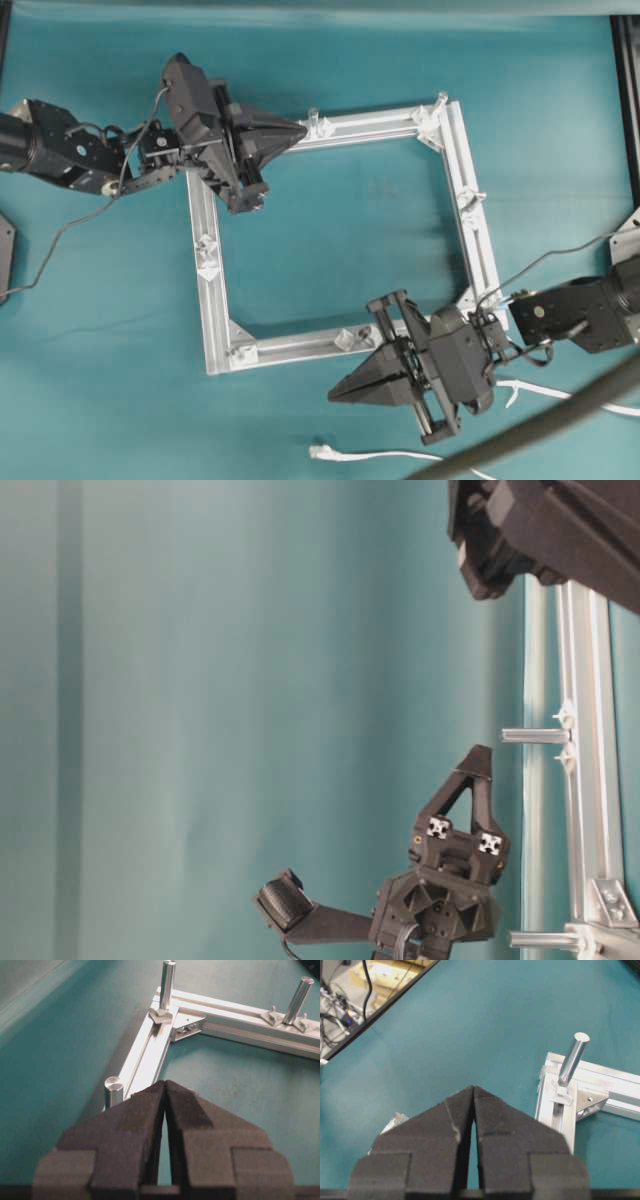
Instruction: Move the cable alternately left and right between 8 pins so it hooks onto each one.
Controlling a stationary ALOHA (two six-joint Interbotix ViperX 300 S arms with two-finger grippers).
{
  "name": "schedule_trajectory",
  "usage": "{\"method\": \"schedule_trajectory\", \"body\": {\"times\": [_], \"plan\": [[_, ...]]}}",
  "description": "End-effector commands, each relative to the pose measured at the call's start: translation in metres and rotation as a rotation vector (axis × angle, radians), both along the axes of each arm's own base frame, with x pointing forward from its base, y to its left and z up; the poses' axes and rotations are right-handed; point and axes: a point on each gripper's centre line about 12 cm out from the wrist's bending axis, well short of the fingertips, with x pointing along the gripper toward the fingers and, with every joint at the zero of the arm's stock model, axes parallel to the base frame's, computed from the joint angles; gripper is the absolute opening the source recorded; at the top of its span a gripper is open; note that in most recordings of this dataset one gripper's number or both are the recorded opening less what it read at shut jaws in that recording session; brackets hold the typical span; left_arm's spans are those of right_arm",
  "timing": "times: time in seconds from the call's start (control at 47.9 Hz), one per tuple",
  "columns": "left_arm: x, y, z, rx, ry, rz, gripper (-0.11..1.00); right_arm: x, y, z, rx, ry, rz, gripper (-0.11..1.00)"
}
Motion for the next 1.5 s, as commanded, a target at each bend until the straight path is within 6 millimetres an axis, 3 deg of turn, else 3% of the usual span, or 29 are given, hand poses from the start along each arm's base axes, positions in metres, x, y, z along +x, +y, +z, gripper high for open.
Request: {"method": "schedule_trajectory", "body": {"times": [0.0, 0.125, 0.313, 0.522, 0.627, 0.773, 0.877, 1.107, 1.483], "plan": [[0.004, -0.005, 0.031, 0.050, -0.060, -0.040, 0.00, 0.002, 0.011, 0.013, 0.025, -0.031, 0.021, 0.00], [-0.002, -0.009, 0.050, 0.049, -0.049, -0.050, 0.17, 0.008, 0.024, 0.021, 0.006, 0.044, 0.038, 0.00], [-0.014, -0.021, 0.073, 0.032, -0.007, -0.078, 0.17, 0.018, 0.053, 0.026, -0.040, 0.270, 0.053, 0.00], [-0.026, -0.044, 0.073, 0.011, 0.040, -0.137, 0.23, 0.010, 0.066, 0.016, -0.038, 0.407, 0.045, 0.00], [-0.030, -0.058, 0.071, 0.008, 0.053, -0.175, 0.37, 0.010, 0.066, 0.014, 0.008, 0.434, 0.020, 0.00], [-0.033, -0.075, 0.076, 0.013, 0.063, -0.228, 0.64, 0.015, 0.069, 0.012, 0.064, 0.459, -0.007, 0.01], [-0.037, -0.084, 0.079, 0.027, 0.080, -0.259, 0.66, 0.020, 0.072, 0.010, 0.097, 0.479, -0.026, 0.12], [-0.061, -0.090, 0.078, 0.080, 0.182, -0.300, 0.66, 0.033, 0.077, -0.007, 0.125, 0.527, -0.055, 0.70], [-0.097, -0.093, 0.080, 0.096, 0.180, -0.310, 0.66, 0.037, 0.079, -0.029, 0.111, 0.573, -0.070, 0.69]]}}
